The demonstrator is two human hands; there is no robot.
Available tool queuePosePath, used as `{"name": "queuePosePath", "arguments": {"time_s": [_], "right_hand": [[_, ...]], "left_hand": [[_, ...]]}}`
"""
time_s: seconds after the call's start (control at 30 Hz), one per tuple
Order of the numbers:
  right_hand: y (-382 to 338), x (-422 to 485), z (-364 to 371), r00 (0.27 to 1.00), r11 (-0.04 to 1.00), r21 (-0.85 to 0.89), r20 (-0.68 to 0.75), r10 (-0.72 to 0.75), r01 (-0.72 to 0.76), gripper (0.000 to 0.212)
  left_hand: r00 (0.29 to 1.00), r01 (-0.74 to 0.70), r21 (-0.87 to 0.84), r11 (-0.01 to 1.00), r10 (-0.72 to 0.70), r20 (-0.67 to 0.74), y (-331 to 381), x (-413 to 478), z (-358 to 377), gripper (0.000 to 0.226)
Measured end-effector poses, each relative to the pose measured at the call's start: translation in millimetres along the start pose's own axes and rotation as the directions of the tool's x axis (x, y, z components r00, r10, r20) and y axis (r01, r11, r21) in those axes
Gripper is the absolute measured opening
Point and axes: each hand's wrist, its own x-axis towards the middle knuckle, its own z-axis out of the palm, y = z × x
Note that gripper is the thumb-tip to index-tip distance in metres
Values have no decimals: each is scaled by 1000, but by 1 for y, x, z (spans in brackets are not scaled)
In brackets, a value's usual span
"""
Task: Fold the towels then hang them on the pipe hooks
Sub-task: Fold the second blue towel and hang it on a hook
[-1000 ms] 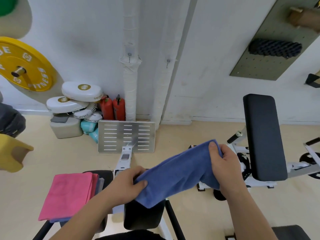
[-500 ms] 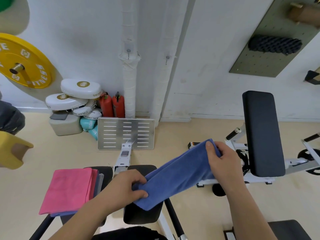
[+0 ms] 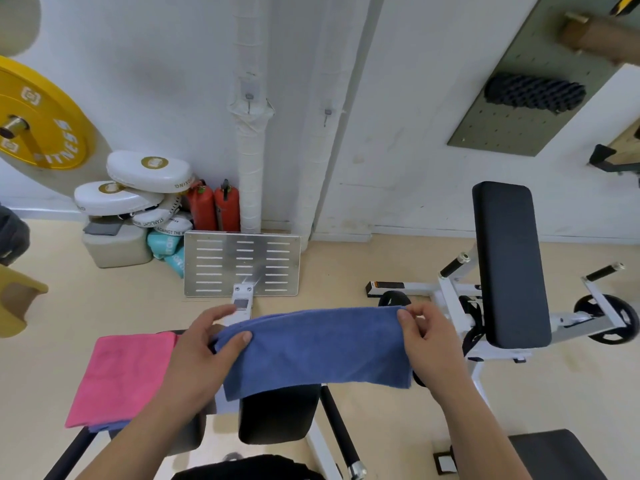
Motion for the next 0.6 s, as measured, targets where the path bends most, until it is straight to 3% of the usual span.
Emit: {"name": "queuePosePath", "arguments": {"time_s": [0.1, 0.17, 0.37, 0.5, 0.6], "right_hand": [[1, -6, 6, 999, 999, 33, 3, 36, -36, 13], [0, -11, 9, 999, 998, 46, 22, 50, -51, 13], [-18, -39, 34, 981, 976, 182, 170, 91, -122, 5], [-33, -62, 63, 928, 937, 274, 356, 109, -215, 9], [-35, -78, 78, 924, 941, 287, 377, 63, -181, 10]], "left_hand": [[997, 53, 162, 985, -61, 45, -8, 4, -5, 9], [992, 114, 197, 974, -121, 27, -12, 4, -5, 21], [966, 232, -20, 973, -227, 127, 16, -15, 5, 43], [951, 229, -176, 957, -182, 251, 39, -34, 18, 28], [947, 222, -306, 926, -130, 295, 48, -45, 22, 18]]}}
